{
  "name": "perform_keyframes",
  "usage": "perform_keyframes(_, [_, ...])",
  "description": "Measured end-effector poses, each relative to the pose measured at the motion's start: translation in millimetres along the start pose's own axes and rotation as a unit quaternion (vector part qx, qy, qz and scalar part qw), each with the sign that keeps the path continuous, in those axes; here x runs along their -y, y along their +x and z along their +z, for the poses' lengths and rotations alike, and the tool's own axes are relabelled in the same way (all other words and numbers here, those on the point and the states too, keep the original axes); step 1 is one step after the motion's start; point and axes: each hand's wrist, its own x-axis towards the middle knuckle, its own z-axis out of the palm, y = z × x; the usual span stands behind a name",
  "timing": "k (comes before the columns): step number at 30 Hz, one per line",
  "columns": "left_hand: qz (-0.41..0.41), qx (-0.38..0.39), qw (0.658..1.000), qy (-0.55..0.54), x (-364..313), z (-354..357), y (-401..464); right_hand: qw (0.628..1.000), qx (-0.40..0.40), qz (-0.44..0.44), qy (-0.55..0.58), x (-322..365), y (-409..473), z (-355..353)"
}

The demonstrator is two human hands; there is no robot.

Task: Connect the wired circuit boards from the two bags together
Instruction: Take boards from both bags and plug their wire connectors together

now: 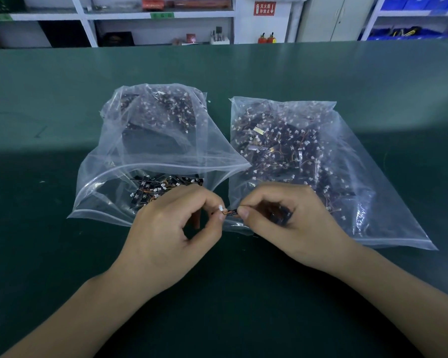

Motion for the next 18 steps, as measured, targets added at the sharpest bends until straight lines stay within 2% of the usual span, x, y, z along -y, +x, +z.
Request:
perform_keyframes(9, [0.011, -0.007, 1.000, 0.003, 2.1, 1.0, 0.0, 1.000, 0.001, -0.008, -0.023, 4.1, 2.1, -2.9])
perform_keyframes(14, [0.010, -0.051, 0.999, 0.010, 6.4, 0.2, 1.7, 0.977, 0.055, -0.044, -0.199, 0.2, 4.1, -19.7])
perform_keyframes(18, [0.039, -0.052, 0.998, 0.017, 9.3, 0.7, 1.8, 0.976, 0.083, -0.038, -0.200, -3.1, 4.6, -23.4])
